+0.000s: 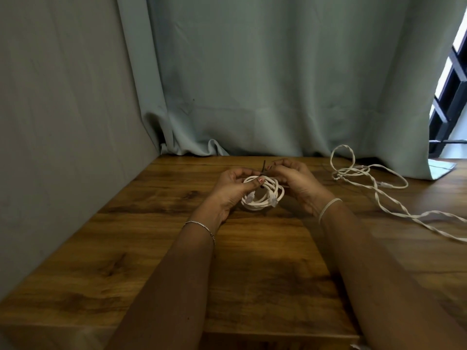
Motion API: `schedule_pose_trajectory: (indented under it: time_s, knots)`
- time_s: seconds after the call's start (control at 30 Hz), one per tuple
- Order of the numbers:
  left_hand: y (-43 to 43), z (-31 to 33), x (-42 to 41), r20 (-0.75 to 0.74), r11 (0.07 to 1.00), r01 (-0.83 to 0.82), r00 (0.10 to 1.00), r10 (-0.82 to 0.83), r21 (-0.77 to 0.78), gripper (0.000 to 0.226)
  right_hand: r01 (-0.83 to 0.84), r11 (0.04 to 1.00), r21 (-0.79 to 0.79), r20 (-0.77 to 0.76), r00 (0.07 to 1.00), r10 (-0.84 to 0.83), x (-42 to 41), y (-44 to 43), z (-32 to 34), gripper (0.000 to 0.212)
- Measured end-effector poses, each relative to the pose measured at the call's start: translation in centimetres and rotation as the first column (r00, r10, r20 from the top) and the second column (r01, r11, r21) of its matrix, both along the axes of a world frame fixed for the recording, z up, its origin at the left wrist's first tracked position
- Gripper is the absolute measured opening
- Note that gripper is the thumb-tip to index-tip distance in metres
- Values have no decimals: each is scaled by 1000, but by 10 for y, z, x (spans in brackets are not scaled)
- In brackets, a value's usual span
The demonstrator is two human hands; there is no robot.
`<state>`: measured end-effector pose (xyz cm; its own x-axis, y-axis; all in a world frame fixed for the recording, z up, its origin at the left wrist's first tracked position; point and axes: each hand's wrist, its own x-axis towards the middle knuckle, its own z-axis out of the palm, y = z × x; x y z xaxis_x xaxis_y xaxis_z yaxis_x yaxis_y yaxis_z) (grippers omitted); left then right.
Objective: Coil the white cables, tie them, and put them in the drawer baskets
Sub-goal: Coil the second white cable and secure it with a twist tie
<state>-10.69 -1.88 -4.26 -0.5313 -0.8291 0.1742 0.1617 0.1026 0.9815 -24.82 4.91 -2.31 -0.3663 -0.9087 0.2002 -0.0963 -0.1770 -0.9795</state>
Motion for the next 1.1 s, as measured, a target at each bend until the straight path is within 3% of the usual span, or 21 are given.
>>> schedule_pose_trajectory:
  time_s: [0.27, 0.43, 0.63, 0.77, 1.1]
  knots:
    - [1, 1, 0, -8, 1000, 10, 1000, -10, 10, 22, 19, 997, -68, -169, 985, -31, 4, -4, -3, 5]
    - [-1, 0, -1, -17, 1000, 12, 1000, -12, -5, 18, -35, 997, 73, 89, 996, 28, -2, 1, -1, 9]
    - [-1, -1, 0, -80, 995, 81, 994, -76, 52, 17, -270, 953, 136, 447, 876, 184, -10, 13, 3, 13]
    - [-3, 0, 0, -136, 988, 117, 985, -103, 100, 29, -305, 947, 106, 490, 844, 217, -10, 15, 2, 13]
    - [-5, 0, 2, -168, 990, 120, 980, -106, 79, 18, -302, 950, 84, 431, 870, 239, -14, 11, 1, 12]
